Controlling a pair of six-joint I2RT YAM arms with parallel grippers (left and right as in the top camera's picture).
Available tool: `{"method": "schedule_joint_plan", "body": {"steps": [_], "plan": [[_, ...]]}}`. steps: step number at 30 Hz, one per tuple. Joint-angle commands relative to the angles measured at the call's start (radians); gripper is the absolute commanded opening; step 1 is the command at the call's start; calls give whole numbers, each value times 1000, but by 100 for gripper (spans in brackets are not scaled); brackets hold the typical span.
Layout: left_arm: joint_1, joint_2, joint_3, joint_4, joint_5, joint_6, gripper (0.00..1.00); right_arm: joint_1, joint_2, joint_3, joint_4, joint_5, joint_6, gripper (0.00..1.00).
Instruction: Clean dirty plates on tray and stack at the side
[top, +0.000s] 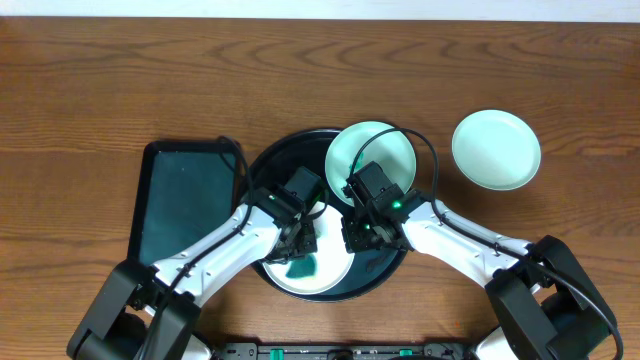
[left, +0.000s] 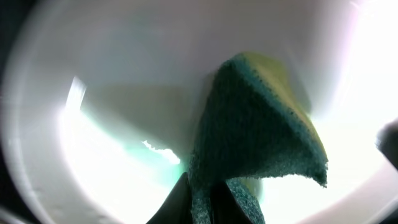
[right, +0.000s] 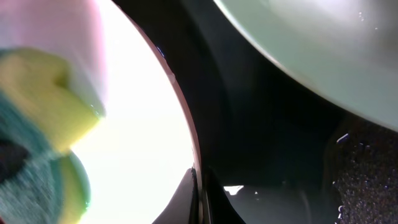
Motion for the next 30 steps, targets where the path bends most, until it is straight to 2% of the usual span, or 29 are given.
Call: {"method": "schedule_joint_plan", "body": {"steps": [1,8,20,27,30], "plan": [[42,32,-36,-30,-308,-8,7,-6,10,0,-8,25,3,1],[47,32,3,-26,-431,5,7,-6,10,0,-17,25,3,1],[26,27,146,18,-435,111,7,-6,10,0,-37,26,-8,1],[12,-30,238,-61,-438,135,7,-6,10,0,-40,16,-10,1],[26,-76,252,-108,-472,129,7,-5,1,2,-40,-29,-63,1]]}}
